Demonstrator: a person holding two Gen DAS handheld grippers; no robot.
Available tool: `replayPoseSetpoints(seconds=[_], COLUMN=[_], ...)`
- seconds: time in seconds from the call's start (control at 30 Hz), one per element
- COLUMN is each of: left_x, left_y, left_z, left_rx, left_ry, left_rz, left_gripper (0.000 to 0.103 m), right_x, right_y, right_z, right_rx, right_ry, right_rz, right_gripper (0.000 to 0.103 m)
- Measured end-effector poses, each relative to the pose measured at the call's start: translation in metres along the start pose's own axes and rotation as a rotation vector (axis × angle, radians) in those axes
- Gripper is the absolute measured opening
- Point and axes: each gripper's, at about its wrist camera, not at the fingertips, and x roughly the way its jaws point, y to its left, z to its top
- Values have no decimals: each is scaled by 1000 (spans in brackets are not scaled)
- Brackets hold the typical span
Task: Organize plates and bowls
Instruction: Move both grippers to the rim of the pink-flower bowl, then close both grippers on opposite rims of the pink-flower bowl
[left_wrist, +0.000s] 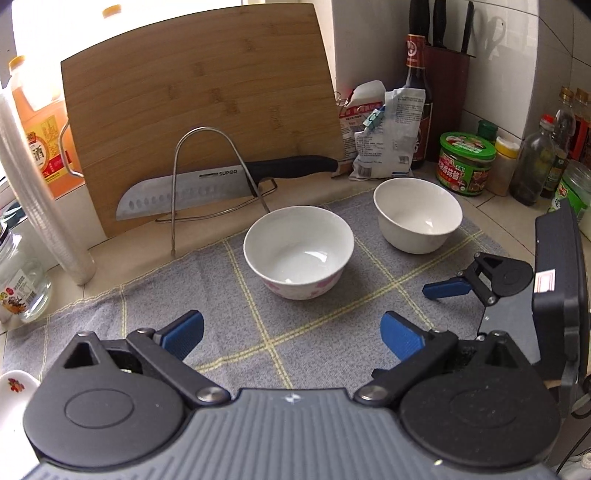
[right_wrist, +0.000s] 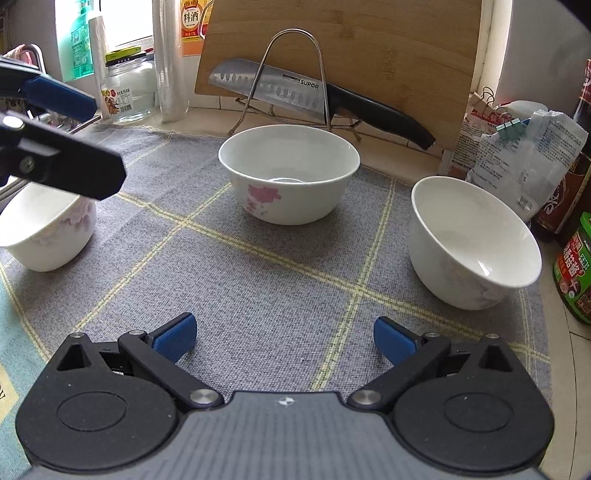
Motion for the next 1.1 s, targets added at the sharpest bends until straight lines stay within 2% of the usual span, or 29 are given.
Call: replayPoseSetpoints(seconds=[0.3, 0.4, 0.53, 0.73, 1.1], left_x=[34, 48, 66, 80, 113], left_y=[14, 19, 27, 37, 40], left_z=[26, 34, 41, 51, 67], left_rx=[11, 15, -4, -20, -49], left_ry=[9, 32, 73, 68, 94], left_rz=[-94, -103, -150, -161, -184], left_gripper=[101, 101, 101, 101, 101], right_x=[2, 2, 5, 9, 24], right_y=[1, 1, 2, 7, 0], right_z=[-3, 0, 6, 19, 47], right_rx=[29, 38, 34, -23, -54], right_ry=[-21, -6, 9, -13, -66], right_rz=[-9, -15, -17, -13, 1], right_gripper=[103, 103, 103, 103, 103])
